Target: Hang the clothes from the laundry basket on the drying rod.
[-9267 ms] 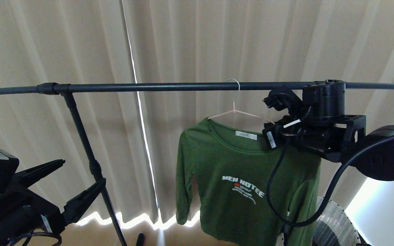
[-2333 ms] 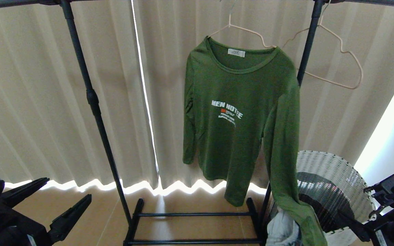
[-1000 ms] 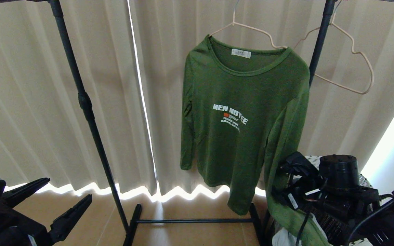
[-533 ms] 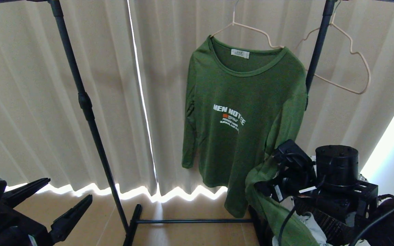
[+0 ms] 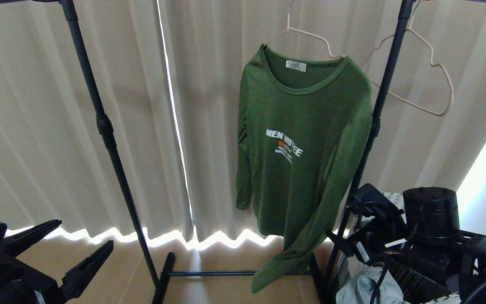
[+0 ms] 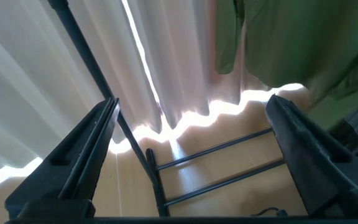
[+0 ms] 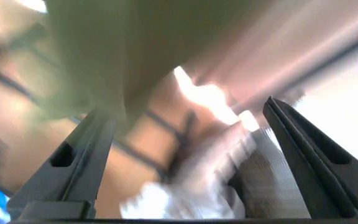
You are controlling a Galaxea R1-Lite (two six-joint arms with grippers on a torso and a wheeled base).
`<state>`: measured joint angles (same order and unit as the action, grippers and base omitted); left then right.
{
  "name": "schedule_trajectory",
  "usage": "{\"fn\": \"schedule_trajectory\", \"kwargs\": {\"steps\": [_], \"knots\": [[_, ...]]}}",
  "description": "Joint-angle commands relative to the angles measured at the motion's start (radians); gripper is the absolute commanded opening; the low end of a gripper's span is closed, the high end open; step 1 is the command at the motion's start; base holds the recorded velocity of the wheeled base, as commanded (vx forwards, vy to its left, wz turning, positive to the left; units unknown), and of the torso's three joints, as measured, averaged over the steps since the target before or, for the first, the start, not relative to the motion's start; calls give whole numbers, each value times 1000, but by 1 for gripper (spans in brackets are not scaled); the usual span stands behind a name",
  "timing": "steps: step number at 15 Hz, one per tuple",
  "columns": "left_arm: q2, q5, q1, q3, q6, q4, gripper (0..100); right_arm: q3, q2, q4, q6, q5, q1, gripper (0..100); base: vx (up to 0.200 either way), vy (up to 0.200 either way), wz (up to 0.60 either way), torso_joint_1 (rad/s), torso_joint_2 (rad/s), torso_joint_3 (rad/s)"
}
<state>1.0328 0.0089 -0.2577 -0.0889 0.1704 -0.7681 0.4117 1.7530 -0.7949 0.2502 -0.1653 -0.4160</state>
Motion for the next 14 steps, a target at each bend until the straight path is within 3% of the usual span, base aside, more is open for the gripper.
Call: {"fn": "schedule_trajectory", "kwargs": {"steps": [1, 6, 8, 12, 14], "knots": [[1, 0, 0, 1, 0, 0, 100, -73, -38, 40, 66, -22, 57, 100, 0, 0, 0, 0, 0, 0], [1, 0, 0, 1, 0, 1, 100, -111, -115, 220, 98, -25, 69, 100, 0, 0, 0, 0, 0, 0], [1, 0, 0, 1, 0, 0, 100, -102, -139, 365, 126, -23, 68, 100, 0, 0, 0, 0, 0, 0], [1, 0, 0, 1, 0, 1, 100, -100, -50, 384, 156, -31, 66, 100, 0, 0, 0, 0, 0, 0], [1, 0, 0, 1, 1, 0, 100, -74, 46, 378, 158, -69, 80, 100, 0, 0, 0, 0, 0, 0]]}}
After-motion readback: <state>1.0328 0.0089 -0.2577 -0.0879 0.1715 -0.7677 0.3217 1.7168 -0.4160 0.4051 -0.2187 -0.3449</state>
